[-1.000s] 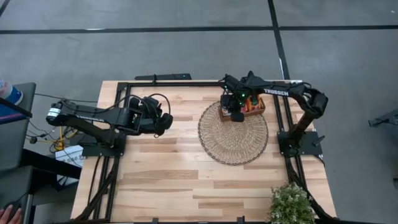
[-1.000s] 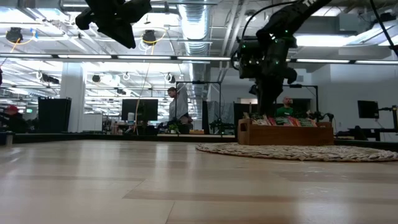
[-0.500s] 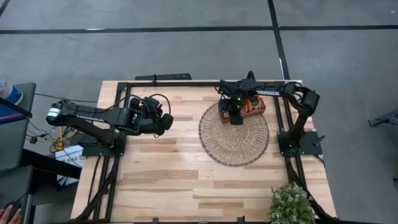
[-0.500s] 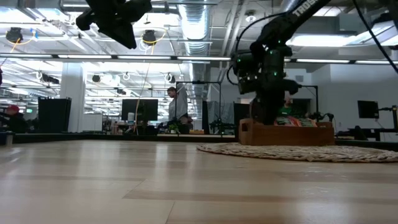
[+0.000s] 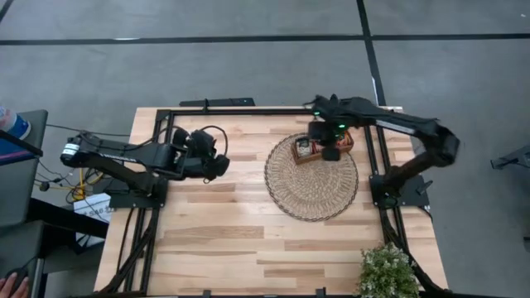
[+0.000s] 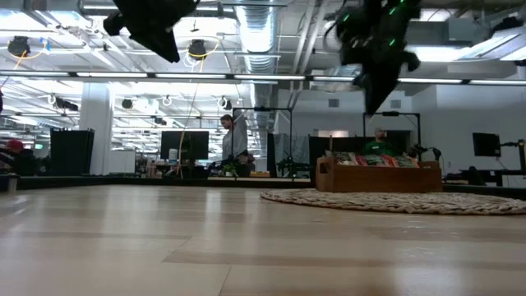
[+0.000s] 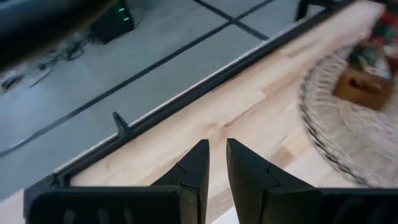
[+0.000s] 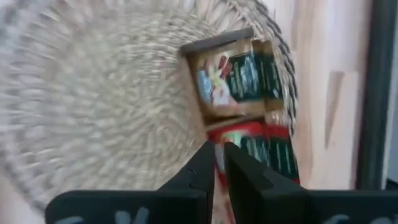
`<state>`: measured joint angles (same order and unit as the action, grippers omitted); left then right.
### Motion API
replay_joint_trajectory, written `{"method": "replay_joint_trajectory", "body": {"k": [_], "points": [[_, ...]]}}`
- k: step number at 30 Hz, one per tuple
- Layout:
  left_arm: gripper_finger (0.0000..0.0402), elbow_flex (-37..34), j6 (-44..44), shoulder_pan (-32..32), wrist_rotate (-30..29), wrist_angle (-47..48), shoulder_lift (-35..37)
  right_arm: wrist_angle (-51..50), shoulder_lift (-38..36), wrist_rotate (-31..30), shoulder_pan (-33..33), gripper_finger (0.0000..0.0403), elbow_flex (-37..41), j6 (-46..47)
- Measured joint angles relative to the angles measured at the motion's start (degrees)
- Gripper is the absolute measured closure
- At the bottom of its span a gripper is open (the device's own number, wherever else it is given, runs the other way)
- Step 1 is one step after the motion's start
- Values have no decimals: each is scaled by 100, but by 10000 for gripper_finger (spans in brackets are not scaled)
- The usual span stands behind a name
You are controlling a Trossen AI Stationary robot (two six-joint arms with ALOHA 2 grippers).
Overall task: Pick & Place Tea
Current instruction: Return to Home Position
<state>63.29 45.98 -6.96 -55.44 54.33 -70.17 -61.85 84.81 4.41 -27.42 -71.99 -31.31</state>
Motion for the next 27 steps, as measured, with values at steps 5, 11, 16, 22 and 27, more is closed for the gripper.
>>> {"method": "replay_joint_trajectory", "body": {"k": [5, 11, 16, 22, 27], "points": [[353, 0, -78, -163, 17, -78, 699, -376, -1366, 1412, -246, 375, 0, 33], [353, -472, -506, -721, 117, -1138, 1748, -89, -3048, 4909, -1082, 375, 322, -406], [353, -2315, -1324, -1034, 722, -3999, 2435, 443, -4153, 5975, -1674, 375, 1334, 128], [353, -3989, -2043, -1034, 1418, -7538, 2553, 2664, -5323, 7290, -2178, 375, 3214, 2548], [353, -4554, -1748, -1034, 1492, -8371, 2167, 3522, -6027, 6867, -2184, 375, 4253, 3609]]}}
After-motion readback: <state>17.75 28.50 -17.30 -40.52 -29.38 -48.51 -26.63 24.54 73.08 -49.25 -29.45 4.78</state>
